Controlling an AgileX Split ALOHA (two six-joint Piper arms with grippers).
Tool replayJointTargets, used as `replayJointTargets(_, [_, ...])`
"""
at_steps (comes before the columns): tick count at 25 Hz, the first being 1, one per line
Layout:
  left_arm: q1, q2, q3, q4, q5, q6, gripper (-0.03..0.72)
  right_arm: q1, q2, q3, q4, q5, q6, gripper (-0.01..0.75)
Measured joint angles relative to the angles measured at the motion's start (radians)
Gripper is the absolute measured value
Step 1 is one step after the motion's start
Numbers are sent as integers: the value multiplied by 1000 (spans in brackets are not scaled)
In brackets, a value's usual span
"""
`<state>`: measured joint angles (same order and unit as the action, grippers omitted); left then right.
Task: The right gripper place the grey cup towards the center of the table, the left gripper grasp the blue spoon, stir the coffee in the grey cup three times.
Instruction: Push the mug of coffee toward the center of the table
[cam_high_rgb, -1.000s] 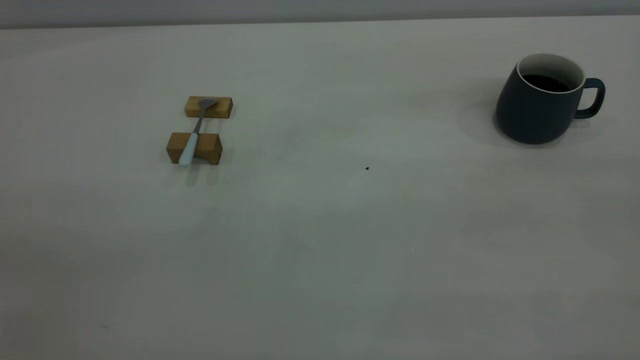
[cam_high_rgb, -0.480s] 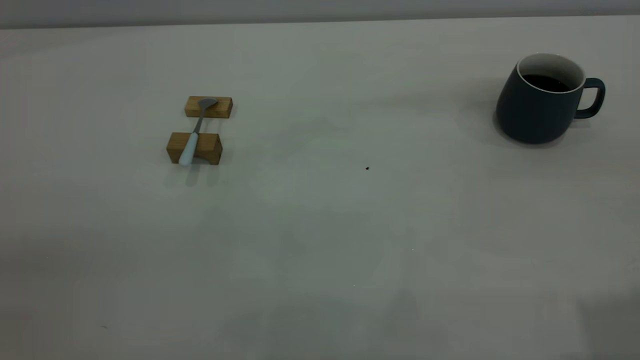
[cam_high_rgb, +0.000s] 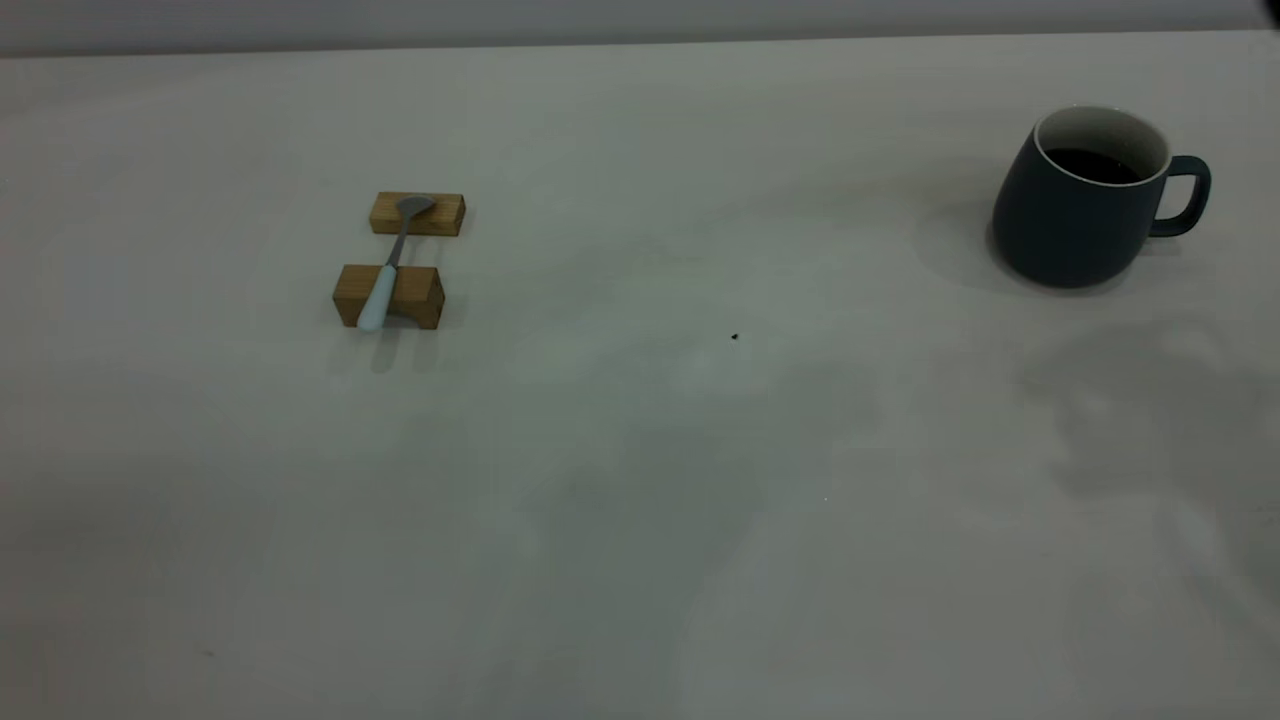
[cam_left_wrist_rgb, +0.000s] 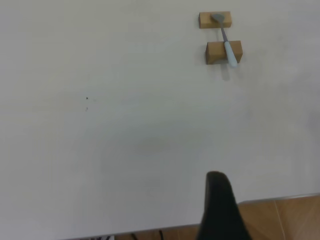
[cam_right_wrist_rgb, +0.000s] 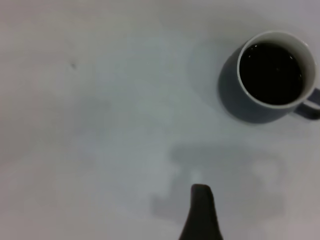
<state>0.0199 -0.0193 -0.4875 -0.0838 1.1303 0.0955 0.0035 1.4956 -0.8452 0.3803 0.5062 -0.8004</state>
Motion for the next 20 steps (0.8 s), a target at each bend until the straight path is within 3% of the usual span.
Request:
replayJointTargets(5, [0, 0, 0, 0, 0, 0, 563, -18, 221, -120, -153, -22, -244, 587])
replayJointTargets(9, [0, 0, 0, 0, 0, 0, 563, -75, 342, -177, -147, -74, -510, 546])
replayJointTargets(14, [0, 0, 0, 0, 0, -1, 563, -128, 500, -246, 44, -109, -828, 538])
replayJointTargets(20, [0, 0, 0, 0, 0, -1, 563, -128, 561, -298, 420, -84, -1207, 538])
